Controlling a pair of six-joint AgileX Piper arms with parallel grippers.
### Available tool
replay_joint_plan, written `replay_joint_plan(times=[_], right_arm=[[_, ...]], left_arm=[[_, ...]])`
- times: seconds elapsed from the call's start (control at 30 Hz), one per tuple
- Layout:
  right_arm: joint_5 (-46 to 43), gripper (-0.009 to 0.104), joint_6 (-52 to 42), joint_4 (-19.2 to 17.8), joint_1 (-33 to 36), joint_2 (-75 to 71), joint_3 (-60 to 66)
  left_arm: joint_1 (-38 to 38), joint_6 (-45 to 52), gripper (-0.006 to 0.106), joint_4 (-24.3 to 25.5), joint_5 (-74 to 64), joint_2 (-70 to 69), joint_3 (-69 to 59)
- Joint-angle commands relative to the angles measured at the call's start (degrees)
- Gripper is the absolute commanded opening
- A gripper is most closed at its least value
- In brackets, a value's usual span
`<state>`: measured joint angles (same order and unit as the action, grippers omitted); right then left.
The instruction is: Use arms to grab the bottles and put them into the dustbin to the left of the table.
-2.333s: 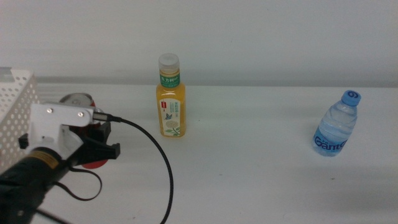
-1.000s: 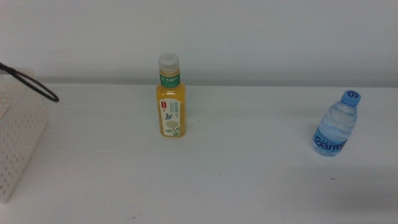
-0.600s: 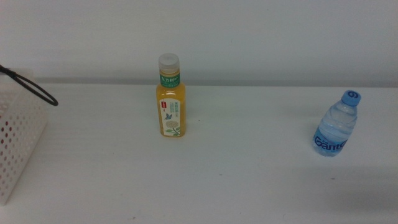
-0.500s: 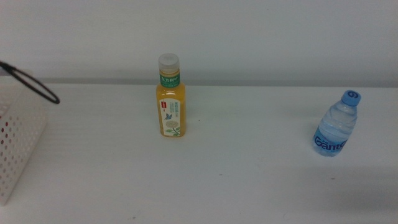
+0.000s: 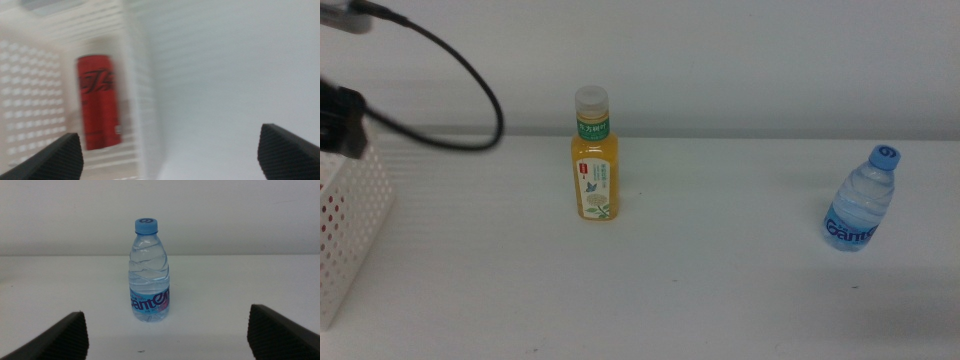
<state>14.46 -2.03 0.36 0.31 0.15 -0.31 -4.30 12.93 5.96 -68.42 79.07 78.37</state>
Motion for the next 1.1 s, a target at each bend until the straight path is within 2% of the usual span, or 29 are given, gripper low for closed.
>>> replay_joint_plan(times=[0.0, 0.13, 0.33, 0.57, 0.8, 0.9, 1.07], right_arm=[[-0.7, 0.085, -0.3, -0.4, -0.4, -2.3, 2.5], [-0.7, 0.085, -0.3, -0.4, -0.4, -2.3, 2.5], [-0.7, 0.085, -0.3, -0.4, -0.4, -2.3, 2.5], [-0.7, 0.085, -0.3, -0.4, -0.4, -2.3, 2.5], [-0.7, 0.085, -0.3, -0.4, -0.4, -2.3, 2.5], [-0.7, 0.085, -0.3, -0.4, -0.4, -2.3, 2.5], [-0.7, 0.085, -0.3, -0.4, -0.4, -2.3, 2.5]], left_arm=[[3.4, -1.3, 0.094, -1.3, -0.6, -3.1, -2.3], [7.1, -1.2, 0.094, -4.7, 1.4, -7.0, -7.1], [10.9, 2.0, 0.094, -12.6, 4.8, -9.7, -13.8], [16.0, 5.4, 0.094, -18.2, 8.6, -10.2, -20.1], [22.0, 4.3, 0.094, -19.1, 13.2, -10.2, -23.1], [24.3, 0.0, 0.094, -19.1, 21.4, -12.1, -26.9], [29.5, -1.5, 0.094, -19.7, 48.2, -18.0, -40.0]])
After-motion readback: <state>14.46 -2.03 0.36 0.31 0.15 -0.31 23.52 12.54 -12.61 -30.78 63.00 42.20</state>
